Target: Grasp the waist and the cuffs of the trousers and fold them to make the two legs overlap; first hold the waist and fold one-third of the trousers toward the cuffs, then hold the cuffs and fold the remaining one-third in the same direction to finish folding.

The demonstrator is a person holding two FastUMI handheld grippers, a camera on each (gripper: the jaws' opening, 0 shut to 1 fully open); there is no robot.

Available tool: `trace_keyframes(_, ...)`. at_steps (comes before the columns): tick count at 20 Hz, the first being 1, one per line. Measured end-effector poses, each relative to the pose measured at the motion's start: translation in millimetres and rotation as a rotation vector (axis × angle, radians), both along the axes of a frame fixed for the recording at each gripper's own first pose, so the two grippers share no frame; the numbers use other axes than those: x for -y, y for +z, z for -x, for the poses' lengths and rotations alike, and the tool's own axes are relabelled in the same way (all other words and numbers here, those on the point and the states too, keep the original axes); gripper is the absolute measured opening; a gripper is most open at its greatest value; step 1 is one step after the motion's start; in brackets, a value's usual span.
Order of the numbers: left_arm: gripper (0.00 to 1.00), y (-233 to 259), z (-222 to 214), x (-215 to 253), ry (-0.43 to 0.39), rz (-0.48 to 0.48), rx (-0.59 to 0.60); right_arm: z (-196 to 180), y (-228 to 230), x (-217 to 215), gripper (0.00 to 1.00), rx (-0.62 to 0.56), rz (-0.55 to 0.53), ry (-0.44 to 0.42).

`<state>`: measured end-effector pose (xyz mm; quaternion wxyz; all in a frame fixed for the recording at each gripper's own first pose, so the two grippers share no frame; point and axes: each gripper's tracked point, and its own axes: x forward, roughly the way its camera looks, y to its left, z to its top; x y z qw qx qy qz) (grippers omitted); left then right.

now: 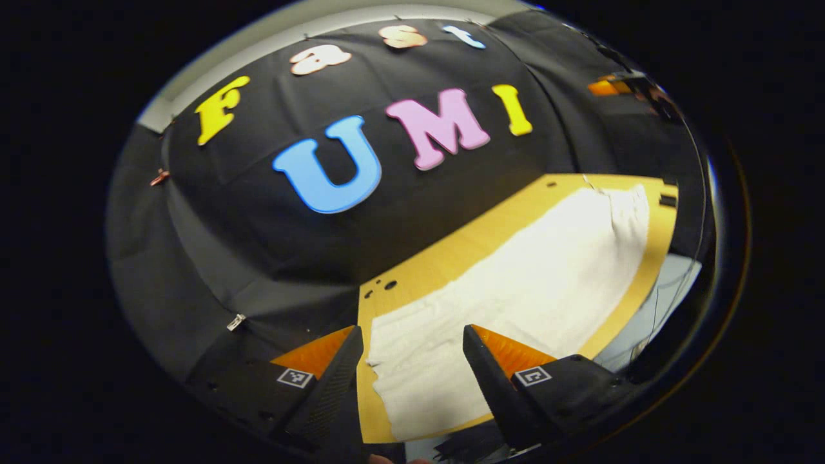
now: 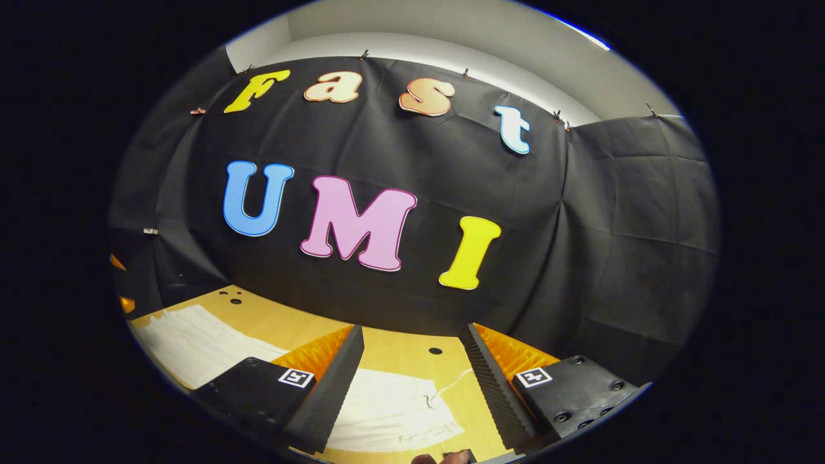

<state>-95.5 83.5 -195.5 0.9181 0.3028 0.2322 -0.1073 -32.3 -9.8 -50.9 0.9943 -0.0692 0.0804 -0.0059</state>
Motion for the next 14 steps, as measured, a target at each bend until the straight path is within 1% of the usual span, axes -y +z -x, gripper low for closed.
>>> trace_keyframes(1, 0.98, -18.3, 7.9, -0.1, -0.018, -0.026, -0.049, 3.6, -3.6, 3.5, 0.97, -0.011, 0.001, -0.006)
trace_keyframes(4, 0.98, -77.2, 31.4, -10.8, -0.036, -0.105, -0.209, 10.2, -10.3, 13.1, 0.97, -0.033, 0.008, -0.027)
trace_keyframes(6, 0.98, -112.5, 44.3, -20.7, -0.068, -0.175, -0.303, 15.4, -14.3, 16.5, 0.97, -0.044, 0.016, -0.037)
trace_keyframes(10, 0.98, -154.0, 58.5, -41.1, -0.137, -0.312, -0.403, 22.7, -18.7, 20.4, 0.97, -0.066, 0.035, -0.051)
trace_keyframes(14, 0.97, -176.9, 56.5, -58.9, -0.168, -0.408, -0.464, 30.0, -24.5, 21.6, 0.97, -0.089, 0.055, -0.061)
